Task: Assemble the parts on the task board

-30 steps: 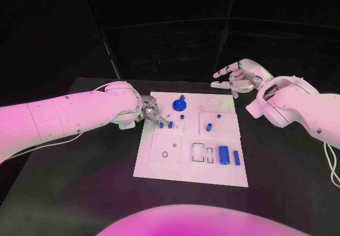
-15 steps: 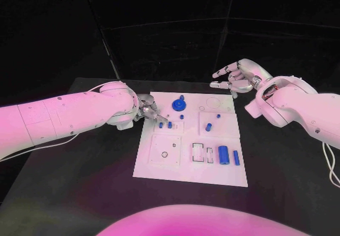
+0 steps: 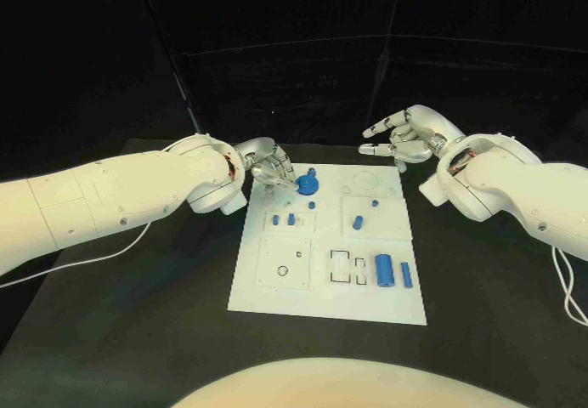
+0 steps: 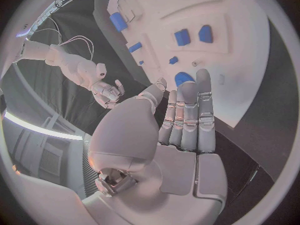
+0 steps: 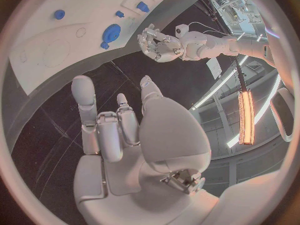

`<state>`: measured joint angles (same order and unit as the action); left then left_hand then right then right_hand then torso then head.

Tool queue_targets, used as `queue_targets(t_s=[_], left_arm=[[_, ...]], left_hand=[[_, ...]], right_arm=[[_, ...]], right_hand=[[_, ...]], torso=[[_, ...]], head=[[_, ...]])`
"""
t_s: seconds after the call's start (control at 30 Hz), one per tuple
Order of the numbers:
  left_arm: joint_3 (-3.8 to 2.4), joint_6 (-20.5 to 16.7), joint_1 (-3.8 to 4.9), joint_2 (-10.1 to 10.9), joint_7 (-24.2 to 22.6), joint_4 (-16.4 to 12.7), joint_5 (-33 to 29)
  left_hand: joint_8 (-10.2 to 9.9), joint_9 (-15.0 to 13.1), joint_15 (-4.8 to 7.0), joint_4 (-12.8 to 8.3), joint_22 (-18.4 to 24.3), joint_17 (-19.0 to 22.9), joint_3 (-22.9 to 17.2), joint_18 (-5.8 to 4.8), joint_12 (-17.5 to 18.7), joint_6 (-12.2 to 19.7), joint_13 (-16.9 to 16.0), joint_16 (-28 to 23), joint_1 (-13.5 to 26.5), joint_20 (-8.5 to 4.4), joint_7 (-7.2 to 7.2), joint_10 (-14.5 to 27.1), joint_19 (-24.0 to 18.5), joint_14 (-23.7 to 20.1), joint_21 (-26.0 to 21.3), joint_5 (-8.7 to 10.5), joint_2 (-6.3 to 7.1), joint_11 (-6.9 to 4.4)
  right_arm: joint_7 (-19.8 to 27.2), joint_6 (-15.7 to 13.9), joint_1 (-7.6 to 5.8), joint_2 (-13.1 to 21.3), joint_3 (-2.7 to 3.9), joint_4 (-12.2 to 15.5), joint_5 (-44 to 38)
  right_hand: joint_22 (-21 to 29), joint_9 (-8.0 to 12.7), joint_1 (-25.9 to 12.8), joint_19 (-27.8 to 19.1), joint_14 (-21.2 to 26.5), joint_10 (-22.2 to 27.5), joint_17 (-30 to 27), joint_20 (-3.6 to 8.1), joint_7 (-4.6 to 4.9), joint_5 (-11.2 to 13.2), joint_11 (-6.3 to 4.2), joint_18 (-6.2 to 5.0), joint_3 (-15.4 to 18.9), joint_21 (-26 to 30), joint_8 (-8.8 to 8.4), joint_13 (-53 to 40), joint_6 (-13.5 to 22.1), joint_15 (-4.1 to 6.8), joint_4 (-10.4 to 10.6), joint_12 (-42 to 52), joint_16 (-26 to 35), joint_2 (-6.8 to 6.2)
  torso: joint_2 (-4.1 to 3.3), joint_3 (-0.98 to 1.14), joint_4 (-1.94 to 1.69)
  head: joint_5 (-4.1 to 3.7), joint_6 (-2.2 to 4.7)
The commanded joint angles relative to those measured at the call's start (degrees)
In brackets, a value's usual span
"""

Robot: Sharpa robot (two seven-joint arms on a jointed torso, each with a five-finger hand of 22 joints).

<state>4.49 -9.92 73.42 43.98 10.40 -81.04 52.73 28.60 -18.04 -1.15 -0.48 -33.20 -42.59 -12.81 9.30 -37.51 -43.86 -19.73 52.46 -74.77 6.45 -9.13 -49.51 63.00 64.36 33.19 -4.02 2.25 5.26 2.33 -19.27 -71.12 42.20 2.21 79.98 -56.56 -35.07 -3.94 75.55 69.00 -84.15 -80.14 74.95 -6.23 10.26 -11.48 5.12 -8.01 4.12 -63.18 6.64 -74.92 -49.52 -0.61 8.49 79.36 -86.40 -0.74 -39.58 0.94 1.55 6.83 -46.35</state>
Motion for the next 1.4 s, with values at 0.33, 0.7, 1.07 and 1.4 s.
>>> queue_targets(t_s=[0.33,0.7,1.07,1.4], left_arm=[[2.21,-2.2,-0.42,-5.1,-14.8,4.8,9.0],[2.85,1.4,-1.10,-8.8,-14.0,9.3,20.6],[3.01,3.8,-1.56,-10.6,-12.2,11.3,24.3],[3.02,4.9,-1.75,-11.9,-11.4,12.4,26.2]], left_hand=[[-10.3,9.6,0.90,-3.5,2.3,-3.8,-1.4,1.24,9.4,-6.1,11.3,7.9,-2.0,-0.46,1.03,-2.9,8.0,9.6,-1.0,0.21,2.44,-0.35],[-13.4,12.4,1.90,-4.4,-4.6,-22.6,0.0,0.33,11.5,-8.3,14.8,24.5,-1.7,-1.57,1.61,-2.3,16.2,19.7,7.6,0.18,3.51,-0.78],[-14.0,13.0,2.24,-4.5,-10.2,-23.8,0.1,-0.55,11.9,-9.3,15.6,25.7,-1.7,-1.91,1.94,-2.5,18.4,20.8,13.2,0.19,3.27,-0.96],[-14.1,13.2,2.14,-4.6,-11.6,-23.7,-0.3,-0.83,11.9,-10.5,15.8,25.9,-2.0,-1.93,2.15,-3.4,18.9,21.1,14.6,0.14,2.46,-1.07]], right_arm=[[0.6,0.4,-0.08,-0.3,0.04,0.0,-0.1],[0.6,0.5,-0.08,-0.6,0.04,0.0,-0.1],[0.6,0.5,-0.08,-0.7,0.04,0.0,-0.1],[0.6,0.5,-0.07,-0.9,0.04,-0.1,-0.1]], right_hand=[[0.0,0.1,-0.4,-0.4,-3.9,0.4,6.5,-0.07,-0.10,-0.2,-0.05,-1.13,0.4,0.2,-0.30,-0.6,0.4,0.18,0.1,-0.3,0.2,0.38],[0.0,0.1,-0.4,-0.4,-3.9,0.4,6.5,-0.07,-0.10,-0.2,-0.05,-1.13,0.4,0.2,-0.30,-0.6,0.4,0.18,0.1,-0.2,0.2,0.41],[0.0,0.1,-0.4,-0.4,-3.9,0.4,6.5,-0.07,-0.10,-0.2,-0.05,-1.13,0.4,0.2,-0.30,-0.6,0.4,0.18,0.1,-0.2,0.2,0.41],[0.0,0.1,-0.4,-0.3,-4.0,0.4,6.5,-0.07,-0.09,-0.3,-0.05,-1.12,0.5,0.2,-0.31,-0.7,0.4,0.17,0.2,-0.2,0.1,0.61]], torso=[[-0.02,-0.01,0.08],[-0.05,-0.02,-0.04],[-0.01,-0.03,-0.02],[0.01,-0.06,-0.06]], head=[[-0.88,0.69],[-1.42,1.17],[-1.49,1.20],[-1.49,1.21]])
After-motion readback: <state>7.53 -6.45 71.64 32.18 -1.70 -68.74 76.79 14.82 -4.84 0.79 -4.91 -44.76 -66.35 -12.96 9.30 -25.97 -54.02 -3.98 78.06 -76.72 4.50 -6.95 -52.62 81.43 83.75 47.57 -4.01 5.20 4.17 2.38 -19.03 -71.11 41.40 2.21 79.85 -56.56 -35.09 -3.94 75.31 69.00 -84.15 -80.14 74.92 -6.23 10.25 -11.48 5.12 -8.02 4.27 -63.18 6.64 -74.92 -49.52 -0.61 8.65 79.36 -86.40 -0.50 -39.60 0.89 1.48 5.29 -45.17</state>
